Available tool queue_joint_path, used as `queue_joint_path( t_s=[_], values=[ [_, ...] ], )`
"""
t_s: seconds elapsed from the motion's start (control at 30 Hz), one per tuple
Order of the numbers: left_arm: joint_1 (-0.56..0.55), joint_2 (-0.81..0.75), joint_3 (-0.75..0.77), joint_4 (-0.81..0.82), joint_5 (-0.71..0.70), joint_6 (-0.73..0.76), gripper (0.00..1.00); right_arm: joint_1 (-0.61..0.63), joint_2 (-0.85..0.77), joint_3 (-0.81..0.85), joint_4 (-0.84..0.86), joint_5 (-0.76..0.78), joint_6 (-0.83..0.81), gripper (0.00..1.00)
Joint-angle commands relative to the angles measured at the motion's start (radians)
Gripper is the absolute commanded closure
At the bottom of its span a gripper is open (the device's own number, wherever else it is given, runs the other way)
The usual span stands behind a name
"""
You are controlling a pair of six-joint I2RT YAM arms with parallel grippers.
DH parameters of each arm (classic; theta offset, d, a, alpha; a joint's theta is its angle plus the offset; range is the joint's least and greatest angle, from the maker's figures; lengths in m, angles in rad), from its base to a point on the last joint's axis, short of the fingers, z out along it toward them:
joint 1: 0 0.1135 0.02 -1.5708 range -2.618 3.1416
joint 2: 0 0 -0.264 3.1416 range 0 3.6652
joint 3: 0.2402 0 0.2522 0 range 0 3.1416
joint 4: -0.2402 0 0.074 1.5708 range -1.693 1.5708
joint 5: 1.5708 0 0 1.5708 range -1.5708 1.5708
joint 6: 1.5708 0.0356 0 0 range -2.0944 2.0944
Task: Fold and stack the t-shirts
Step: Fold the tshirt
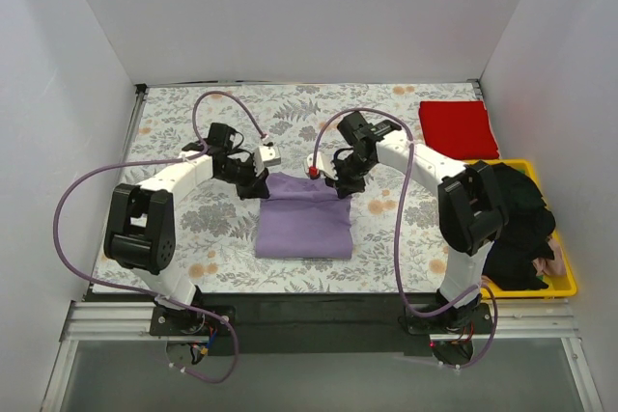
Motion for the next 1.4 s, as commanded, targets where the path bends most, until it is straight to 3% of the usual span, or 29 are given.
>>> queue_joint_path(
  t_s=[0.0, 0.13, 0.3, 0.5, 0.7, 0.87, 1.07, 1.13, 1.17, 1.2, 1.3, 1.37],
  values=[
    [0.001, -0.052, -0.013, -0.051, 0.035, 0.023, 1.00, -0.002, 0.007, -0.004, -0.011, -0.016, 0.048, 0.99],
    [0.015, -0.078, 0.074, -0.175, 0.072, 0.035, 1.00, -0.005, -0.034, 0.039, -0.043, -0.025, 0.055, 0.99],
    [0.038, -0.015, 0.195, -0.188, 0.083, 0.017, 1.00, -0.027, -0.010, 0.083, -0.044, -0.004, 0.015, 0.99],
    [0.055, 0.144, 0.268, -0.092, 0.072, -0.008, 1.00, -0.074, 0.192, 0.290, -0.045, 0.008, -0.001, 0.99],
    [0.063, 0.280, 0.297, 0.054, 0.020, -0.058, 1.00, -0.082, 0.341, 0.362, -0.036, 0.031, -0.018, 0.99],
    [0.063, 0.349, 0.335, 0.077, 0.028, -0.101, 1.00, -0.103, 0.379, 0.355, -0.001, 0.058, -0.008, 0.99],
    [0.061, 0.297, 0.321, 0.068, 0.043, -0.124, 1.00, -0.106, 0.336, 0.358, 0.003, 0.053, -0.008, 0.99],
    [0.063, 0.291, 0.333, 0.054, 0.034, -0.135, 0.93, -0.106, 0.322, 0.359, -0.001, 0.056, 0.003, 0.98],
    [0.063, 0.289, 0.335, 0.035, 0.043, -0.126, 0.92, -0.108, 0.314, 0.359, -0.011, 0.058, 0.015, 0.95],
    [0.064, 0.275, 0.332, 0.013, 0.049, -0.079, 0.79, -0.108, 0.293, 0.356, -0.019, 0.044, 0.025, 0.89],
    [0.066, 0.211, 0.278, 0.059, 0.071, -0.075, 0.58, -0.111, 0.253, 0.359, -0.054, -0.016, 0.073, 0.53],
    [0.066, 0.189, 0.265, 0.103, 0.135, -0.071, 0.53, -0.132, 0.250, 0.385, -0.057, -0.069, 0.167, 0.52]
  ],
)
